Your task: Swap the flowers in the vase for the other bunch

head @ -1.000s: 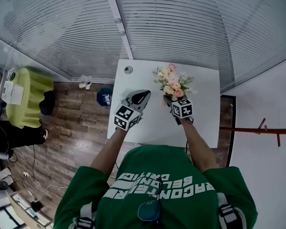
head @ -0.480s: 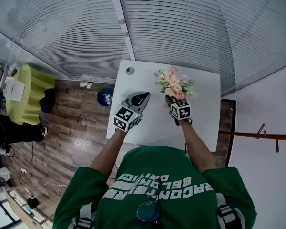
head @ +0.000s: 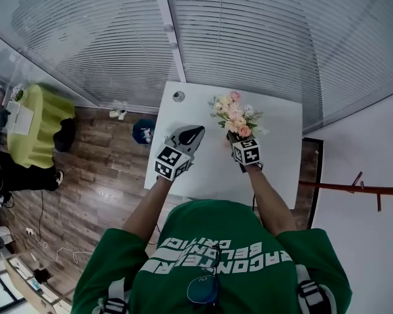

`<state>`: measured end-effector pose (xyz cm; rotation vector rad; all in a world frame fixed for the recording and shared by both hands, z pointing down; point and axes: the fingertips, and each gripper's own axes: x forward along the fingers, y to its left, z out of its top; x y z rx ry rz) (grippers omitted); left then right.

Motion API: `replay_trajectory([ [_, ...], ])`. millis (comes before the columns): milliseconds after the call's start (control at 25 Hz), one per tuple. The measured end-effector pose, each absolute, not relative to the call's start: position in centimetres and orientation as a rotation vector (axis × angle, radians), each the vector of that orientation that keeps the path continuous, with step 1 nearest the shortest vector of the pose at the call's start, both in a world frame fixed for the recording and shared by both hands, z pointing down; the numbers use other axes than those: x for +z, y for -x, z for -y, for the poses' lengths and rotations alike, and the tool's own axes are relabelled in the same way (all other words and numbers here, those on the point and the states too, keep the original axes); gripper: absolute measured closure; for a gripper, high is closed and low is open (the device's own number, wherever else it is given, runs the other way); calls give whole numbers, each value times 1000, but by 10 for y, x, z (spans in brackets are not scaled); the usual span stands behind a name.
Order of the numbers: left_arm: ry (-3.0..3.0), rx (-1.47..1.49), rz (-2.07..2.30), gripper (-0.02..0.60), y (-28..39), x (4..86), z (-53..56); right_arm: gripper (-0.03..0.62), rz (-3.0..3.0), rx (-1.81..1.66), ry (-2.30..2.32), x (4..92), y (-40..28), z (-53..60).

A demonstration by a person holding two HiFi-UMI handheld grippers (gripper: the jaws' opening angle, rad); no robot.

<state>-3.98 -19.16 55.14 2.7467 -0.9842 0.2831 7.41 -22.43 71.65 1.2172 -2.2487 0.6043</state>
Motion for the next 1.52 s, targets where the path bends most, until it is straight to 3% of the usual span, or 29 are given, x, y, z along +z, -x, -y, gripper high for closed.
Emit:
replay_trajectory([
  [520,-2746,270,996,574,41,544,191,546,2294,517,-1226,683,-72,225],
  [1280,-2777,229,956,574,28,530,200,551,2497,342,-1364,524,-74,246],
  [1520,-2784,227,943,574,23,529,204,551,2501,333,-1385,512,-79,251],
])
